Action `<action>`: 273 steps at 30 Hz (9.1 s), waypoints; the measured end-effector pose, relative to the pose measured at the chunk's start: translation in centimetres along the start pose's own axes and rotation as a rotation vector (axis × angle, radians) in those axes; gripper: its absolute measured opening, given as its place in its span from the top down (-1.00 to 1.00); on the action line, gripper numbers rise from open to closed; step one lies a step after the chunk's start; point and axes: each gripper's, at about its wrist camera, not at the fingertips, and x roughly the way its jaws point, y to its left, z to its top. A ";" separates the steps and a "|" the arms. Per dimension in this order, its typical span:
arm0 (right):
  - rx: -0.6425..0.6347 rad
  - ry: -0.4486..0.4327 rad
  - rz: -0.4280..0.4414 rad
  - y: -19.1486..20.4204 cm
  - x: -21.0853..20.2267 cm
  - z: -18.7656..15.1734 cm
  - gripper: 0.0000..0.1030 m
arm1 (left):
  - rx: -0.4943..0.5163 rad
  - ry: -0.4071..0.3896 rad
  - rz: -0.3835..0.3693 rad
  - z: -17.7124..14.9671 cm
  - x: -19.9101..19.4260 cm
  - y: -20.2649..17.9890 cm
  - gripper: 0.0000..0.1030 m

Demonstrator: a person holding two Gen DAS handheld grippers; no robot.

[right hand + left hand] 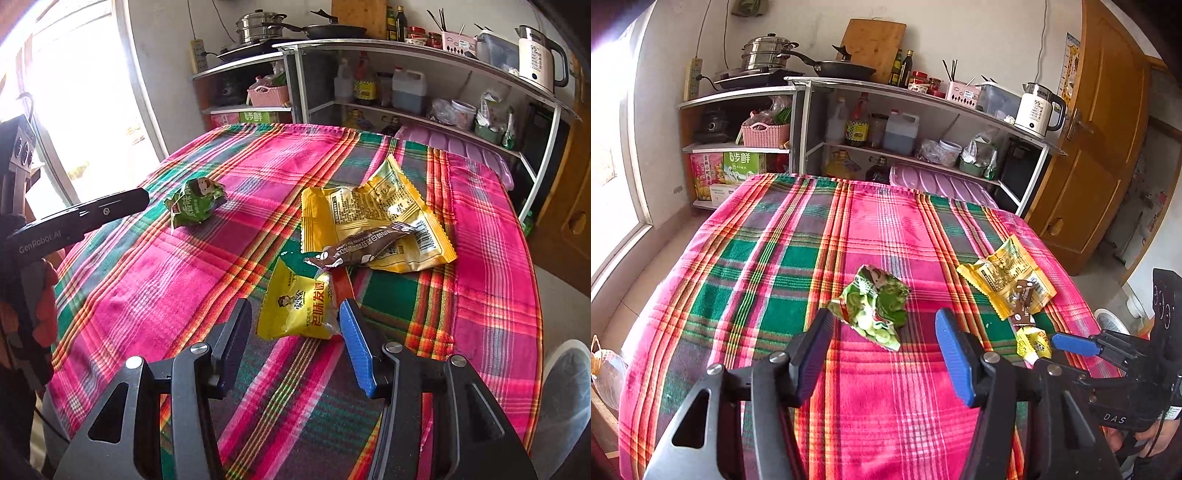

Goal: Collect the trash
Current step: 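Grasp the green snack wrapper with the left tool, then grasp the small yellow packet with the right tool while the left tool holds the green wrapper, then carry the green wrapper and yellow packet in both tools over the bin, then open both tools to drop the green wrapper and yellow packet into the bin, then move both open tools back over the large yellow wrapper on the table, then grasp the brown strip on the yellow wrapper with the left tool, then grasp the yellow wrapper edge with the right tool while the left tool holds the strip, then carry the yellow wrapper and brown strip in both tools over the bin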

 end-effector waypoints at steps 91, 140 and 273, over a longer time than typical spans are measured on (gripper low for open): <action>0.393 -0.241 -0.188 -15.5 -18.7 -12.5 0.41 | 0.214 0.035 -0.386 -4.9 -1.0 -27.2 0.58; 0.581 -0.223 -0.274 -22.3 -20.4 -16.9 0.15 | 0.228 0.163 -0.490 -6.4 3.7 -34.8 0.09; 0.323 -0.195 -0.030 -10.9 -13.5 -6.8 0.94 | 0.071 0.014 -0.250 -3.9 -2.5 -16.5 0.88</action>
